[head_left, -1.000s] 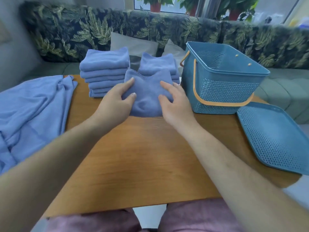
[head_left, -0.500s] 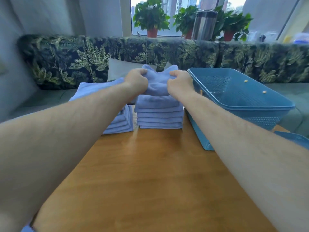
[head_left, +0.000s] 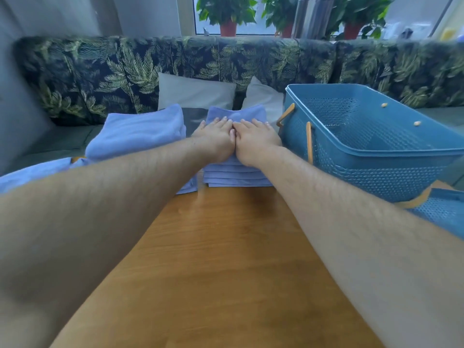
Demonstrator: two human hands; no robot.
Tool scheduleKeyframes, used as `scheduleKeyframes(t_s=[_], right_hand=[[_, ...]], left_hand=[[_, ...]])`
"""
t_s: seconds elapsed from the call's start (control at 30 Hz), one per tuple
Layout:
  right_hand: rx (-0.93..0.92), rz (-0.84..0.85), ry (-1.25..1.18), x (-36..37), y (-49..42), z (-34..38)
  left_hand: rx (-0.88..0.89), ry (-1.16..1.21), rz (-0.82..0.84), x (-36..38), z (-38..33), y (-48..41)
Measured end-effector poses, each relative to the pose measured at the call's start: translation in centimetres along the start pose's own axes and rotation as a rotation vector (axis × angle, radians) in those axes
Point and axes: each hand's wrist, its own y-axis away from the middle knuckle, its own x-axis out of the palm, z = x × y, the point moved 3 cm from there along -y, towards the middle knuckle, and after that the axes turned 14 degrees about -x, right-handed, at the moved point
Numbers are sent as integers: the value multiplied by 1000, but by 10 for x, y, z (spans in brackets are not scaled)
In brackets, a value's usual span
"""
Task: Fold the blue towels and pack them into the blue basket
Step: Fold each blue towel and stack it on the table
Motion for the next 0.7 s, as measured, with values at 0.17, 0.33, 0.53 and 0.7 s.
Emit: scheduleKeyframes(t_s=[0.17, 0.33, 0.53, 0.7], right_hand=[[-19, -177, -55, -30, 29, 19], [-79, -344, -289, -33, 99, 84], [-252, -315, -391, 2, 141, 181], [-383, -274, -446, -1, 123, 266]], left_hand=[[38, 239, -203, -34, -8, 49], [101, 380, -332, -23, 28, 152], [-36, 358, -299, 14, 110, 241], [-216, 364, -378, 6, 190, 282]])
